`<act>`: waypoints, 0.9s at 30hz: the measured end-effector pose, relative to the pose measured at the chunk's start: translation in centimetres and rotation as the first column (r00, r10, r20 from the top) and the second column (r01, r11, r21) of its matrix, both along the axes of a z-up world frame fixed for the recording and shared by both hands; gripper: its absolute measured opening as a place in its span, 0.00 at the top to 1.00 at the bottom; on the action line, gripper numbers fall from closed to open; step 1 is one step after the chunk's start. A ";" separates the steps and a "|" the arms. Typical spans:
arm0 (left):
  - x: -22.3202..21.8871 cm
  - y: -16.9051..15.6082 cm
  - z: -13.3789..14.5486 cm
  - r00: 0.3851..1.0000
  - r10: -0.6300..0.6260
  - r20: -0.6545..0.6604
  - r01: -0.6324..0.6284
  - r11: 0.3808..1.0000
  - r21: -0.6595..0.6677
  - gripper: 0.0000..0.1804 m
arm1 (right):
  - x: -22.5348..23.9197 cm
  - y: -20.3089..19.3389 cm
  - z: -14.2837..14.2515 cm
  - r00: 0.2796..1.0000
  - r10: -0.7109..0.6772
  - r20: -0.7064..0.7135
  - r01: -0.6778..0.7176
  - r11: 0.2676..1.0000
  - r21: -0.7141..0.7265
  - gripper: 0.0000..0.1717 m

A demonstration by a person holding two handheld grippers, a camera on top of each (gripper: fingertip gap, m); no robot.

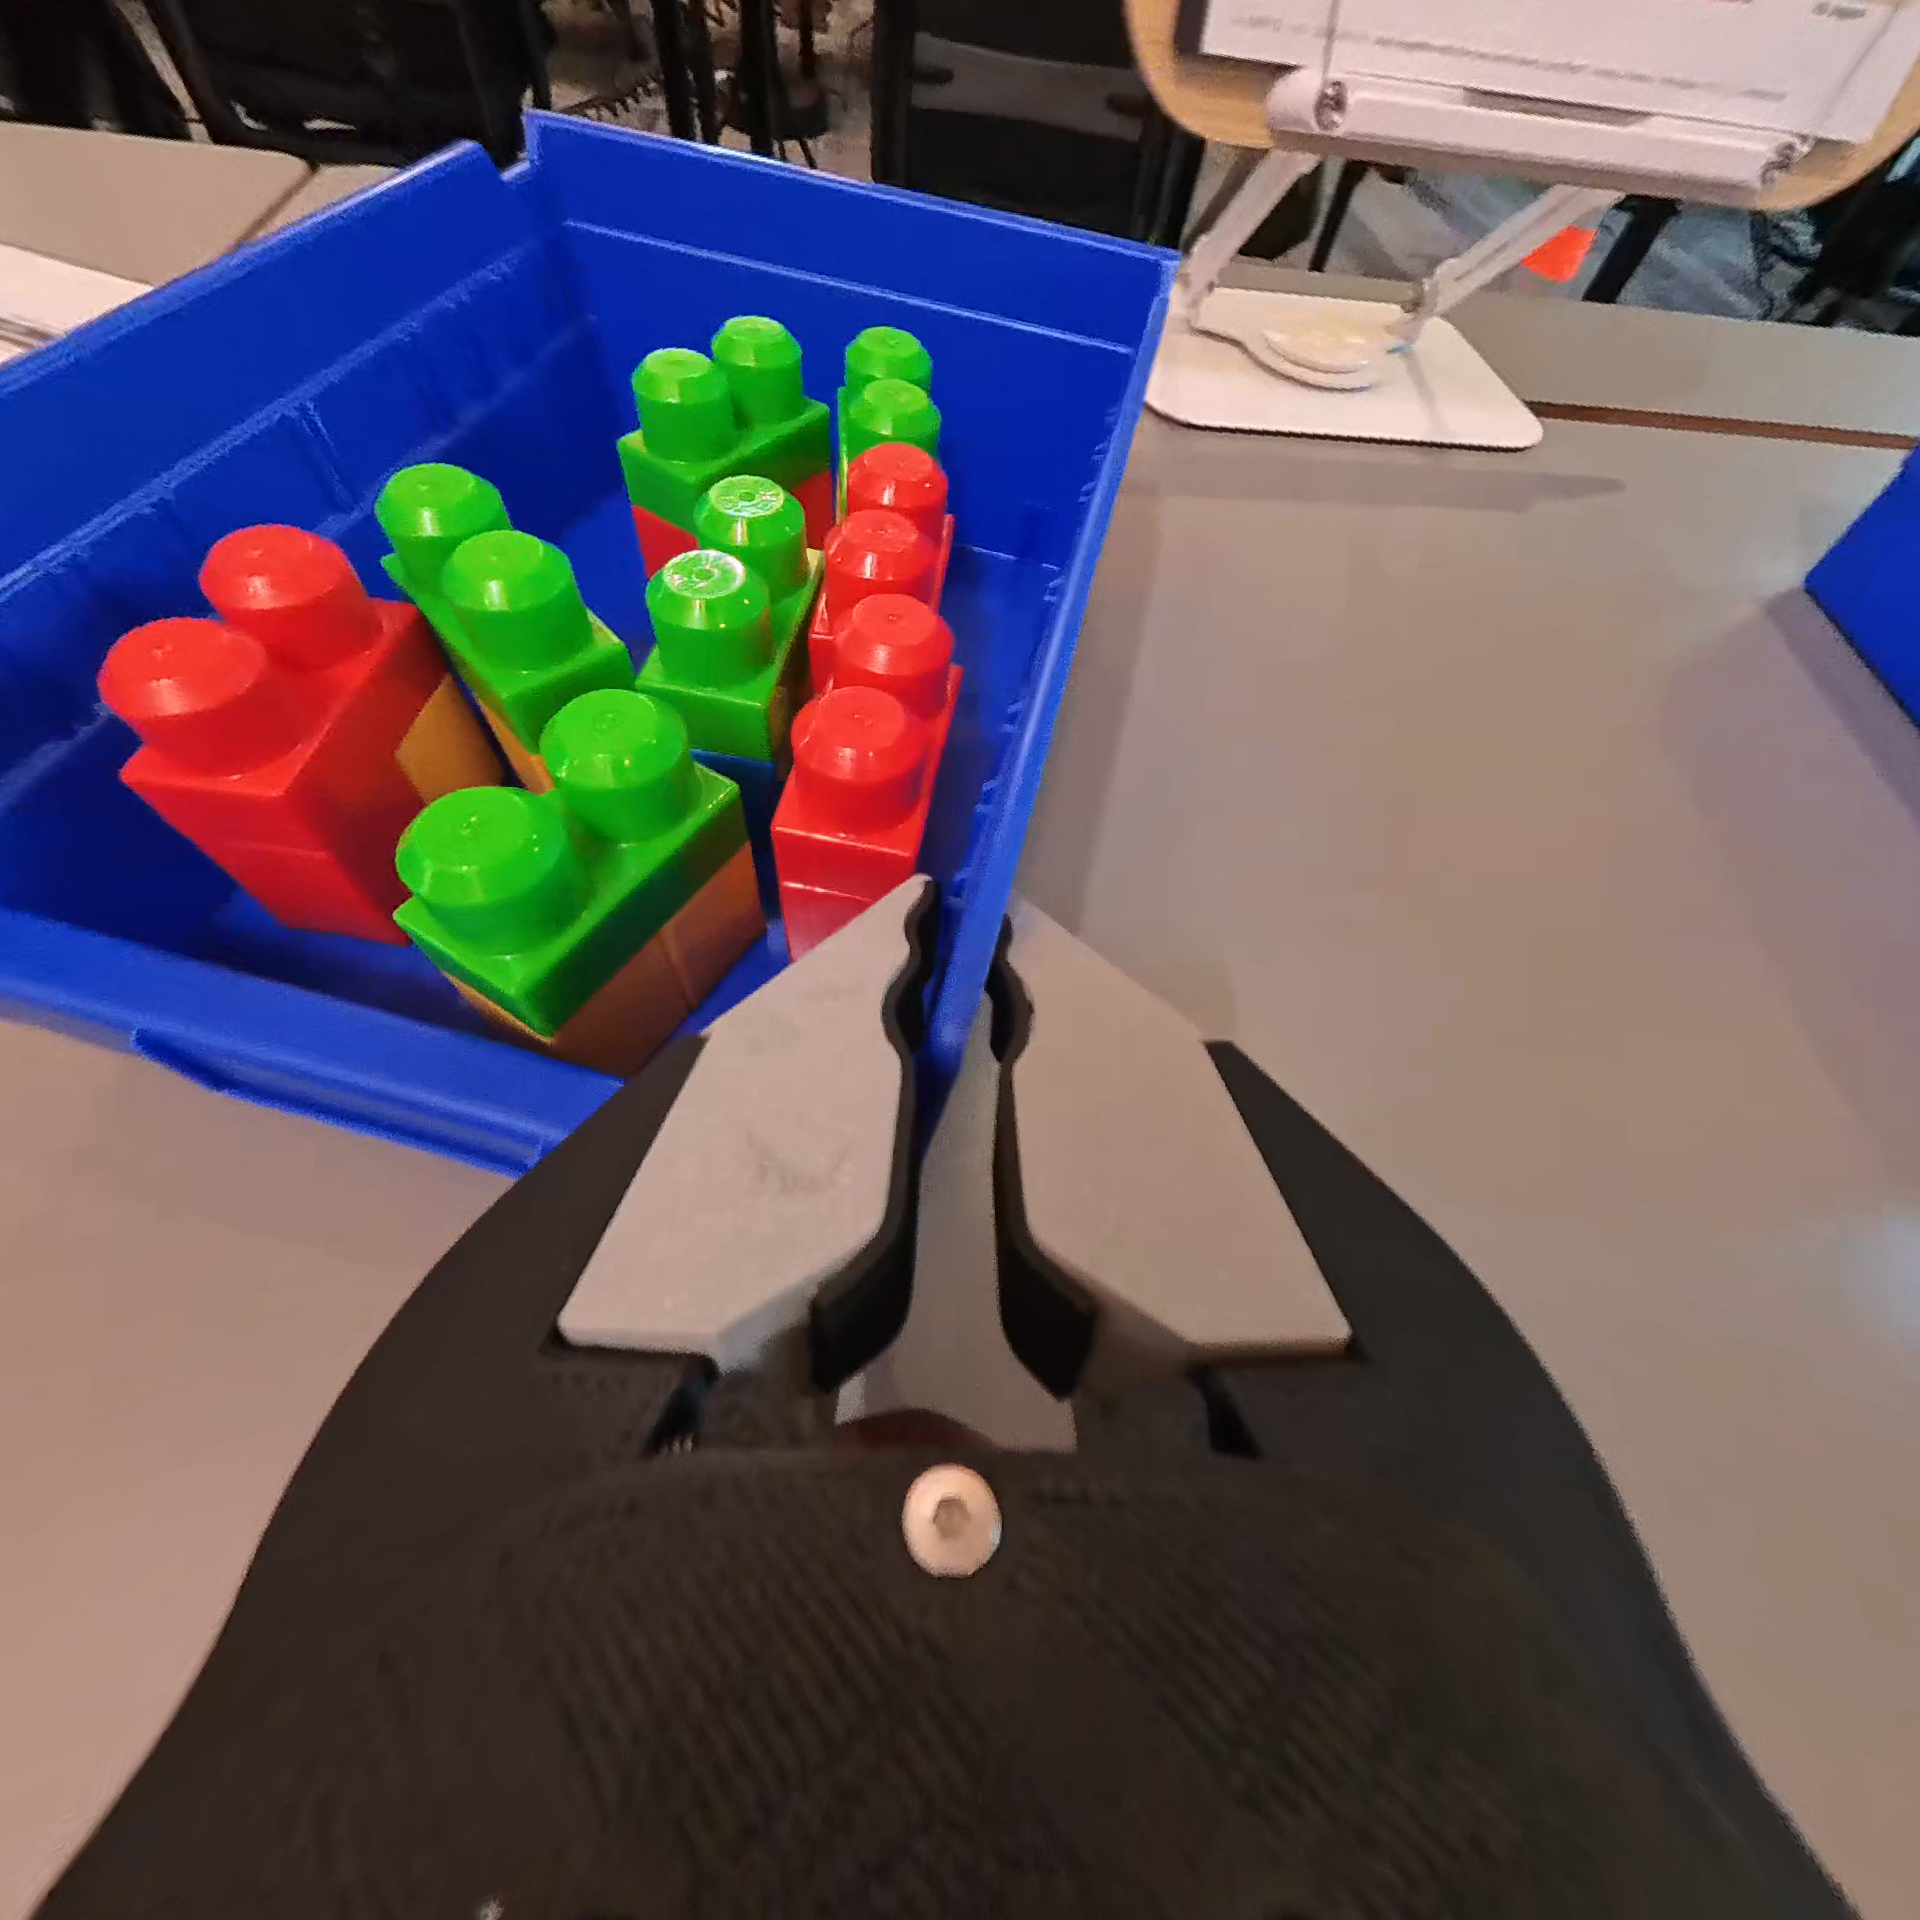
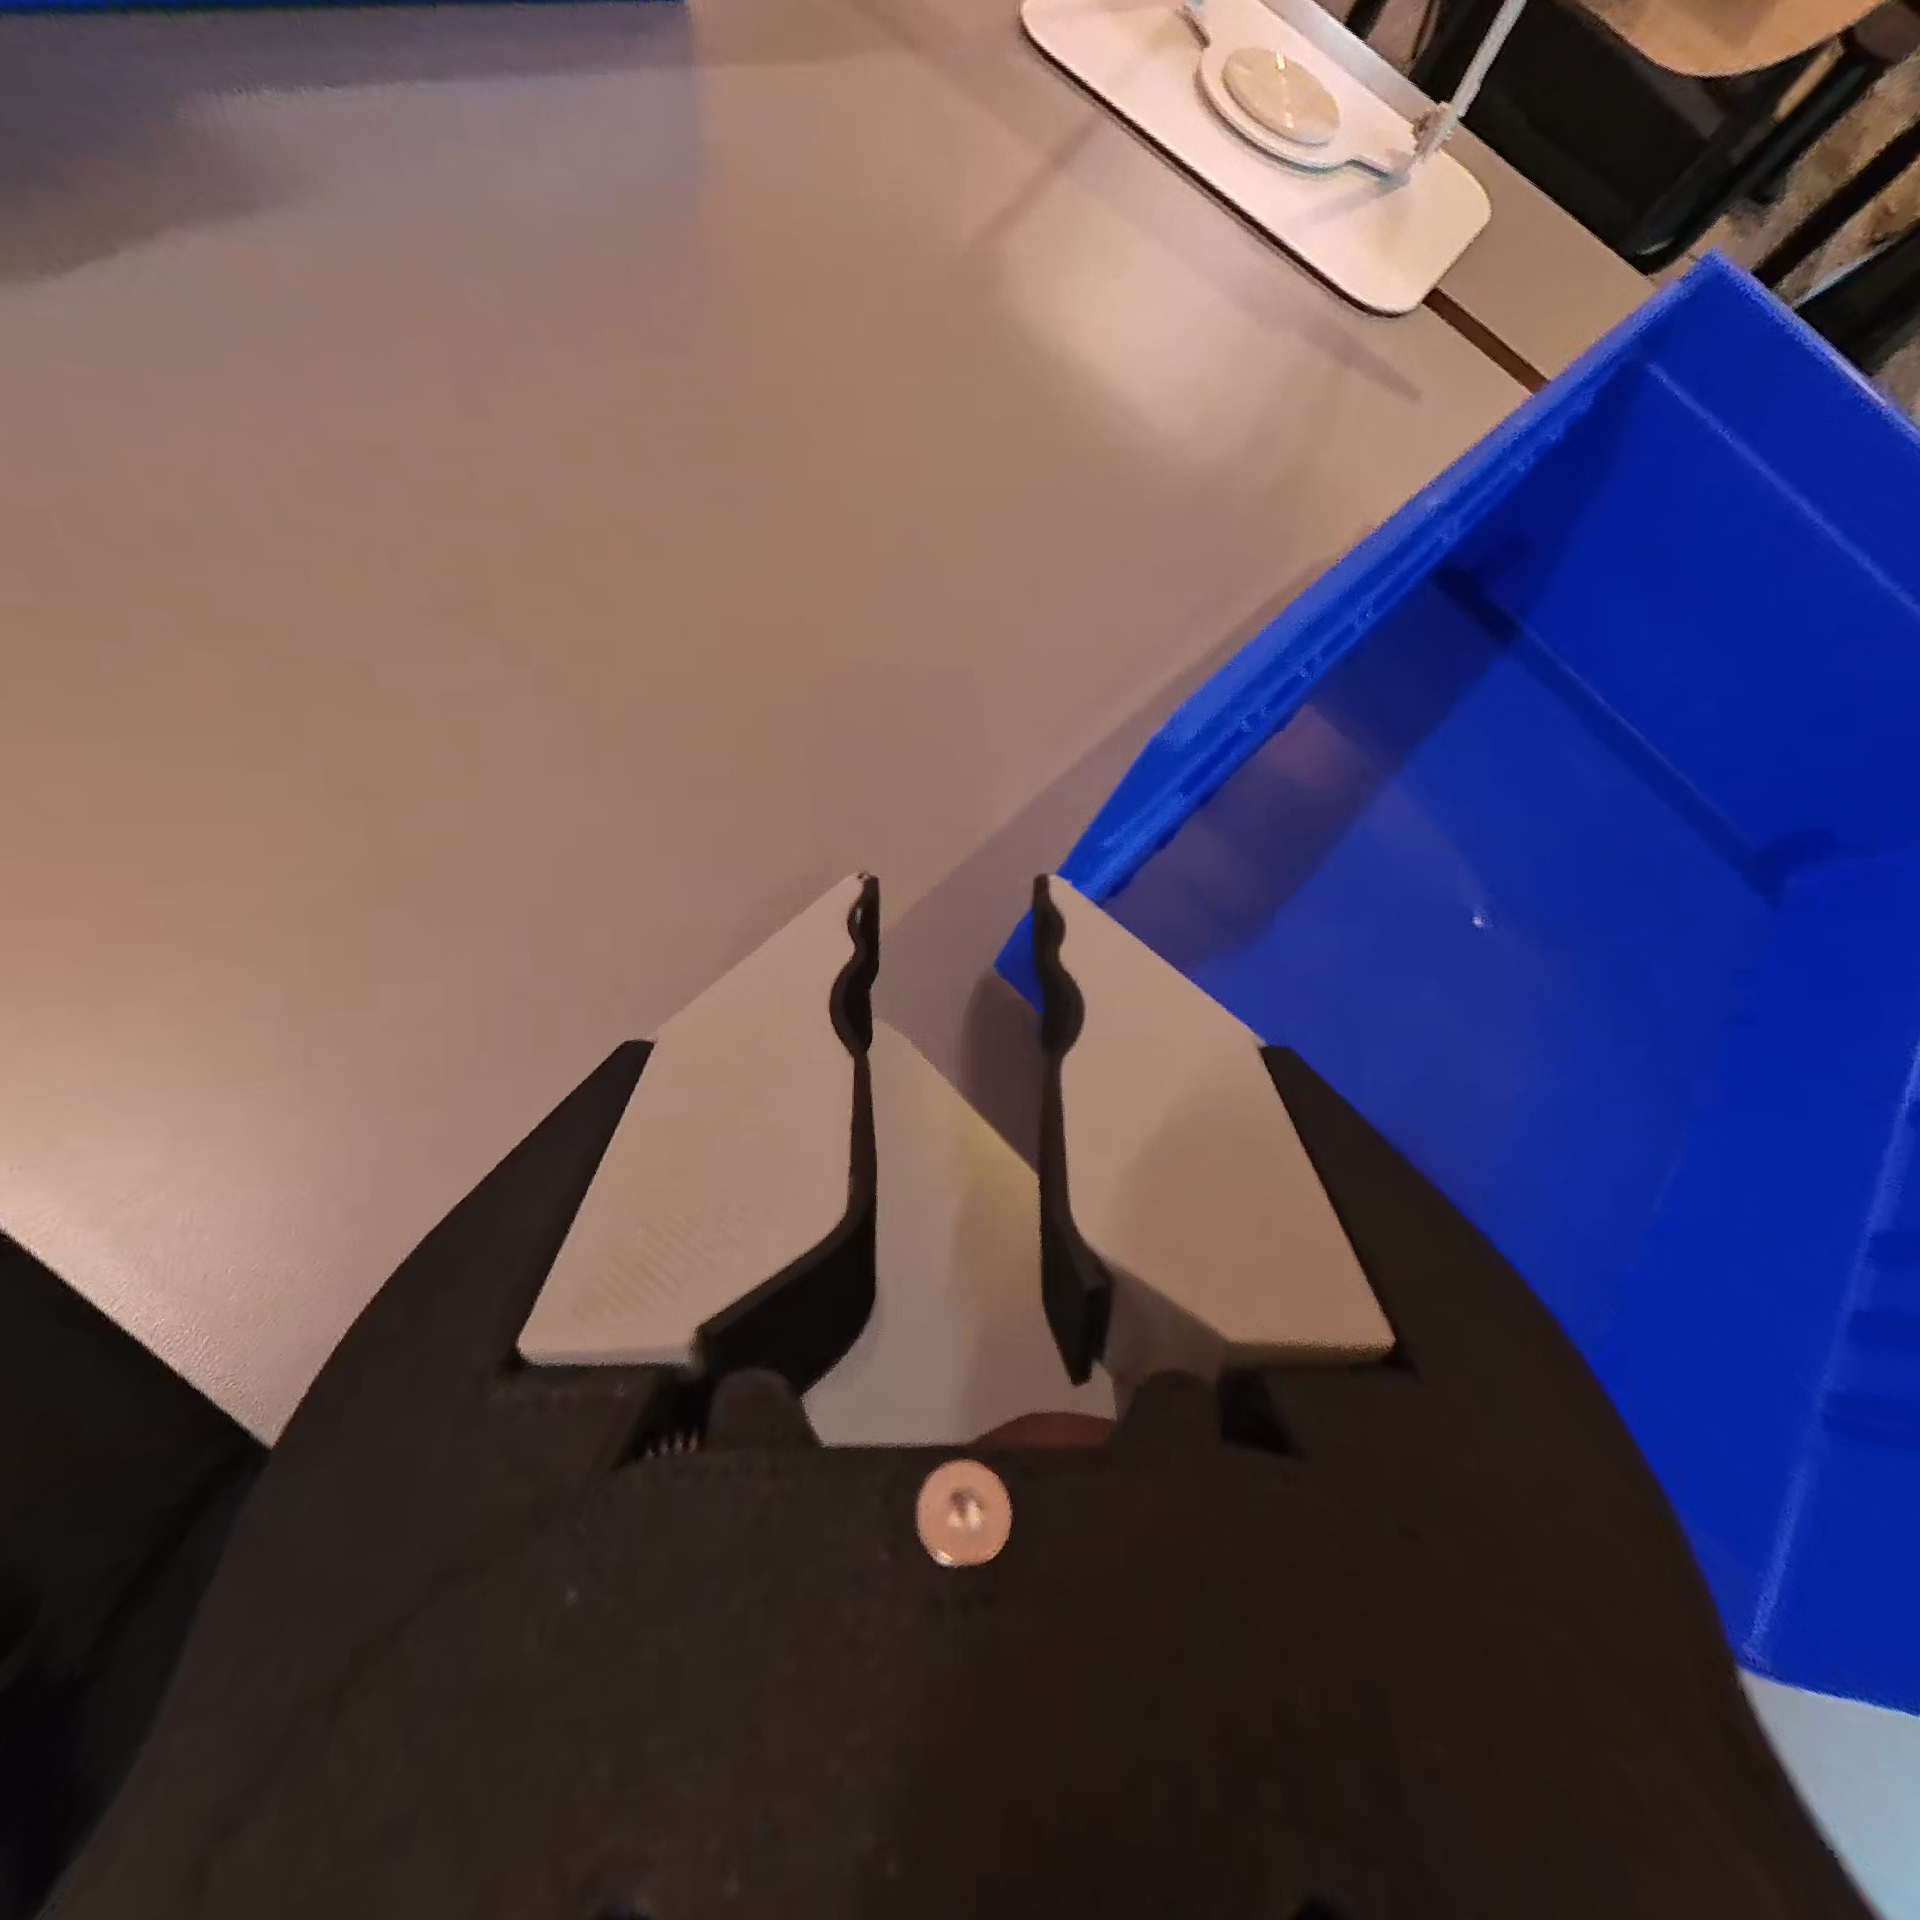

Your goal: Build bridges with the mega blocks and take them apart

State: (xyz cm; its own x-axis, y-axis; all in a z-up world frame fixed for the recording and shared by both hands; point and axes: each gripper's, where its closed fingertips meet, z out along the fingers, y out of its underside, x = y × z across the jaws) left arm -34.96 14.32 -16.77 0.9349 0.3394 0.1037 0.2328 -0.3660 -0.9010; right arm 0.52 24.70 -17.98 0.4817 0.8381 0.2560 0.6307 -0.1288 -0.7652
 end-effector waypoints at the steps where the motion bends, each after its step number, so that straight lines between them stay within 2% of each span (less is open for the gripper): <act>1: -0.3 -0.2 0.0 1.000 0.005 0.016 -0.005 1.000 0.008 0.97 | 0.1 0.1 0.0 1.000 -0.004 -0.011 0.004 1.000 -0.002 0.86; 8: -0.5 -0.3 0.7 0.995 0.080 0.053 -0.086 0.989 0.119 0.96 | 1.3 1.5 -1.1 0.999 -0.042 0.023 0.041 0.998 0.037 0.82; 10: 0.5 0.4 0.8 0.997 0.040 0.064 -0.049 0.988 0.147 0.94 | 2.1 2.5 -1.1 0.997 -0.075 0.031 0.073 0.996 0.050 0.85; 13: 1.1 1.2 0.9 0.996 0.011 0.091 -0.026 0.986 0.168 0.92 | 3.0 3.6 -2.1 0.996 -0.080 0.041 0.080 0.997 0.002 0.77; 18: 1.5 2.2 0.8 0.996 -0.047 0.072 0.036 0.990 0.139 0.91 | 4.6 5.1 -2.2 0.995 -0.096 0.018 0.096 0.995 0.015 0.75; 25: 1.5 4.0 0.9 0.992 -0.108 0.072 0.099 0.987 0.126 0.88 | 6.7 6.7 -2.1 0.984 -0.140 0.109 0.136 0.990 0.041 0.71; 27: 1.3 4.3 1.0 0.992 -0.109 0.059 0.101 0.987 0.122 0.89 | 7.4 6.9 -2.3 0.979 -0.143 0.144 0.138 0.989 0.046 0.74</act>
State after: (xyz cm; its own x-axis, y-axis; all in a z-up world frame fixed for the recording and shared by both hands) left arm -33.61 18.64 -15.82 0.9546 0.2211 0.1994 0.2585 -0.2830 -0.9236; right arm 7.93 31.55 -20.27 0.5489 0.7541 0.3606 0.7139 -0.1986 -0.6715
